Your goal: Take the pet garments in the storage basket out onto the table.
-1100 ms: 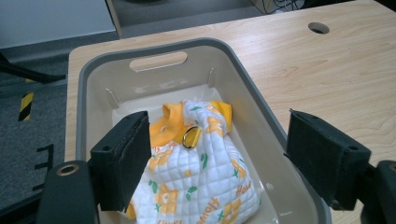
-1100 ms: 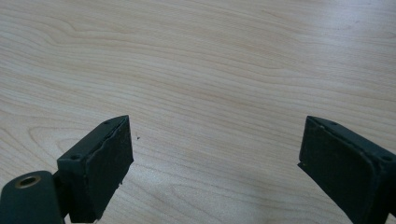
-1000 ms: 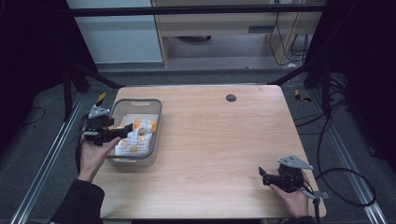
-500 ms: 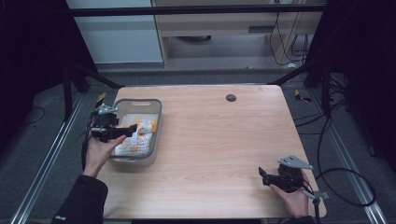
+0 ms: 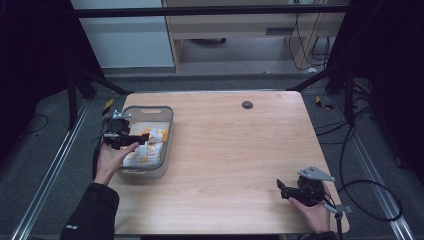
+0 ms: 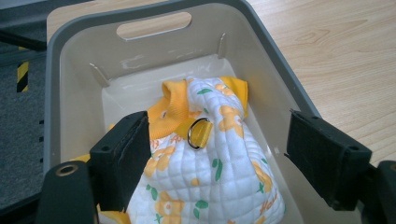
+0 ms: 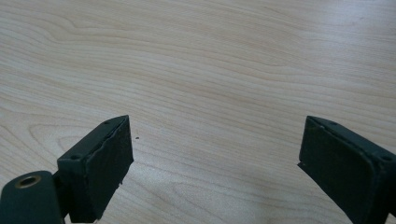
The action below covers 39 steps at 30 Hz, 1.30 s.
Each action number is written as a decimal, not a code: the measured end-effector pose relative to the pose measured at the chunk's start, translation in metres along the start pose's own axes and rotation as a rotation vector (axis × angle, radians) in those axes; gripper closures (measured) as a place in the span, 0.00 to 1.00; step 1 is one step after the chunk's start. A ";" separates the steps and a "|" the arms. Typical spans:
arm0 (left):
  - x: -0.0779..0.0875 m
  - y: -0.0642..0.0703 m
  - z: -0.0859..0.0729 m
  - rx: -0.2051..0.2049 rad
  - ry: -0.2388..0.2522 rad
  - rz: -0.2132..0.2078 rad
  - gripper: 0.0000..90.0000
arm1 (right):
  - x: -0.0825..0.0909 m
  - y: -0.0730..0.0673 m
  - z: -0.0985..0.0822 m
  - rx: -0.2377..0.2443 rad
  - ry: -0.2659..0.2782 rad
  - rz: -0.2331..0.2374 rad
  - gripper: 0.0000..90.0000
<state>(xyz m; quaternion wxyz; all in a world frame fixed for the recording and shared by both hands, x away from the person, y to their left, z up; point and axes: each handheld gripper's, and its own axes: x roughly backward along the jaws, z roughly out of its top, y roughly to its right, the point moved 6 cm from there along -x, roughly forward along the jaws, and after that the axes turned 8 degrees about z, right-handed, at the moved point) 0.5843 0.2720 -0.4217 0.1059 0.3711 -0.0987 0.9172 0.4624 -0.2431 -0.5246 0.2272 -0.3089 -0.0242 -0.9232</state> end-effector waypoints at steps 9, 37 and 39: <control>-0.010 0.003 -0.003 -0.014 -0.053 -0.003 0.24 | 0.000 0.000 0.000 0.001 -0.002 -0.001 0.11; -0.031 0.014 -0.016 -0.039 -0.180 -0.026 0.39 | -0.001 0.000 -0.001 0.002 -0.009 0.004 0.11; -0.032 0.014 -0.017 -0.039 -0.188 -0.028 0.40 | -0.001 -0.001 -0.001 -0.008 -0.013 0.008 0.11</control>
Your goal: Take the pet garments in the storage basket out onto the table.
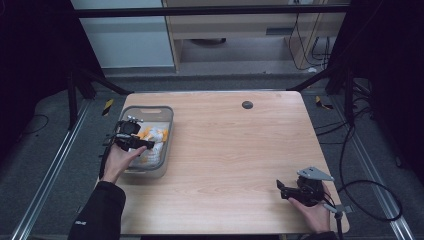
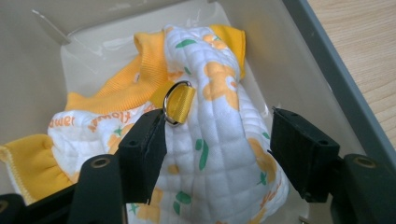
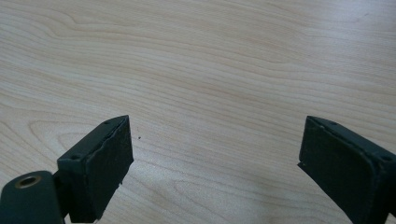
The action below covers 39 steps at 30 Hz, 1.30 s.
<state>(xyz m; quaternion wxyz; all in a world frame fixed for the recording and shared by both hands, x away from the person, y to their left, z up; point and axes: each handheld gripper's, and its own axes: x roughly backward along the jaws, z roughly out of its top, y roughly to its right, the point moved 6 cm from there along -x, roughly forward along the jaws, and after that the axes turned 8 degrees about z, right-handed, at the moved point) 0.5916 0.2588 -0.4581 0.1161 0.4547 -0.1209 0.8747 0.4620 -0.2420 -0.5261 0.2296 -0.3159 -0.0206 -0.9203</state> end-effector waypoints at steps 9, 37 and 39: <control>-0.003 0.001 -0.003 0.023 -0.030 -0.005 0.52 | -0.001 0.001 0.000 0.012 -0.002 -0.003 0.11; 0.002 -0.003 -0.006 0.020 -0.044 0.018 0.90 | -0.001 0.001 -0.001 0.010 -0.004 -0.004 0.11; 0.005 -0.004 -0.006 0.025 -0.041 0.016 0.90 | -0.001 0.001 -0.001 0.011 -0.005 -0.004 0.11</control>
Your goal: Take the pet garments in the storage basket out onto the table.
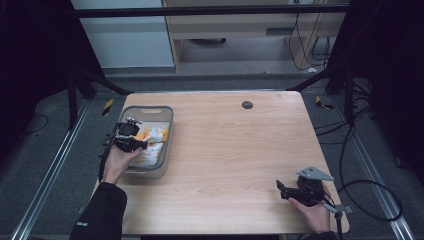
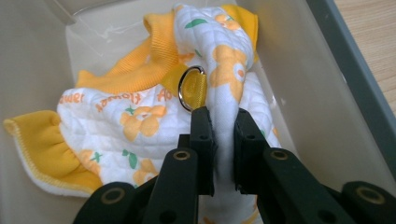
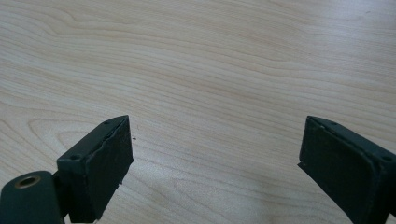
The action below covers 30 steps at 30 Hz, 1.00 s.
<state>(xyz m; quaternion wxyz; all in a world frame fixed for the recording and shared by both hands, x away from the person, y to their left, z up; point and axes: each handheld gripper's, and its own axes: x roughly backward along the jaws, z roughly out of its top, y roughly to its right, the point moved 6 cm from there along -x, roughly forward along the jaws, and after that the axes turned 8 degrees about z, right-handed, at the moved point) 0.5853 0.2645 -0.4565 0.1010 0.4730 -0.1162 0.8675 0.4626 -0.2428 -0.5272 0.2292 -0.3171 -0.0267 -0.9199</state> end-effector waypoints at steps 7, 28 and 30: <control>0.015 -0.003 0.003 0.004 0.030 0.001 0.91 | 0.000 0.000 0.000 -0.001 0.001 0.000 0.11; 0.050 -0.012 0.013 0.008 0.093 -0.004 0.91 | 0.000 0.000 0.000 0.000 0.001 -0.001 0.11; 0.054 -0.012 0.015 0.001 0.096 -0.001 0.91 | 0.000 0.000 0.000 -0.001 0.001 -0.001 0.11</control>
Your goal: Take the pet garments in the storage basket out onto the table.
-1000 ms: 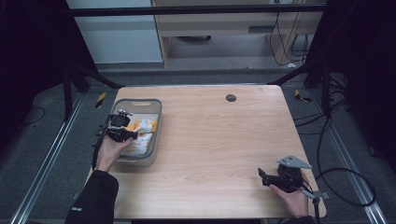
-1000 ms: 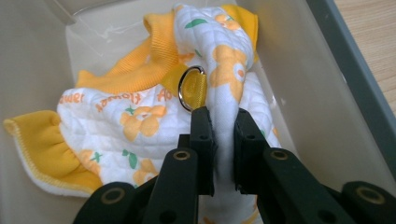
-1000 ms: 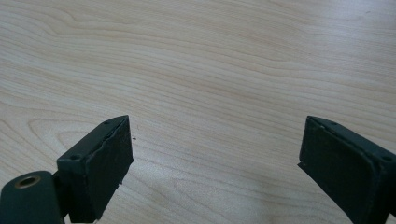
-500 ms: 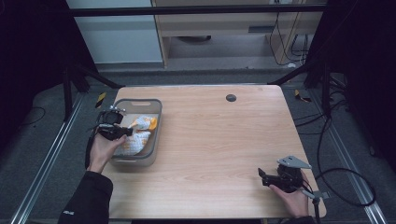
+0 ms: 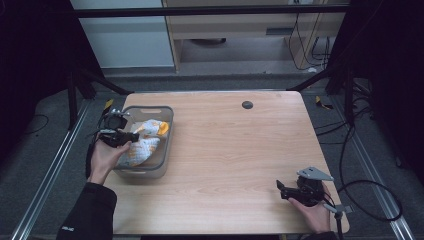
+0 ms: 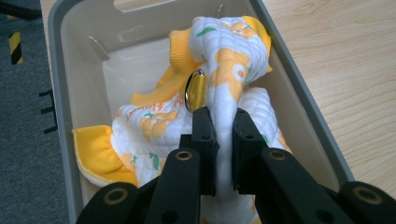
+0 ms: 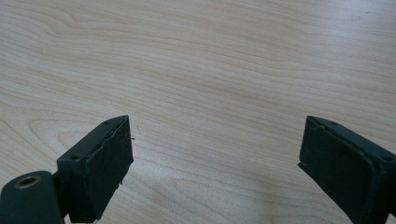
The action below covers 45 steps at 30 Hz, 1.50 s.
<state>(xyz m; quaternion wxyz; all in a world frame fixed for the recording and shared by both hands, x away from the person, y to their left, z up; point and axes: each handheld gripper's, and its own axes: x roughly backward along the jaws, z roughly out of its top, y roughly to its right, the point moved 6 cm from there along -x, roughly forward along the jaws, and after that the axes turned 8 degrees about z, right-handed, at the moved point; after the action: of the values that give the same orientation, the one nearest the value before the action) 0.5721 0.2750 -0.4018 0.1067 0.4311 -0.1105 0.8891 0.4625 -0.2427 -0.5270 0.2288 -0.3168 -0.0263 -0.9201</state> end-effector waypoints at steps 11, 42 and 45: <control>0.020 -0.004 0.010 -0.004 0.033 0.006 0.91 | 0.001 -0.001 0.000 -0.010 0.000 0.006 0.11; 0.056 0.014 0.020 -0.078 0.073 -0.060 0.92 | 0.001 0.000 0.001 0.001 0.006 0.001 0.11; 0.060 0.018 0.021 -0.094 0.079 -0.066 0.92 | 0.001 0.000 0.001 0.001 0.007 0.001 0.11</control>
<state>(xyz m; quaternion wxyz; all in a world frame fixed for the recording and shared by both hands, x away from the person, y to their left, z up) 0.5465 0.2571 -0.3436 0.1602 0.3935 -0.1334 0.8954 0.4623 -0.2431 -0.5260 0.2297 -0.3133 -0.0258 -0.9211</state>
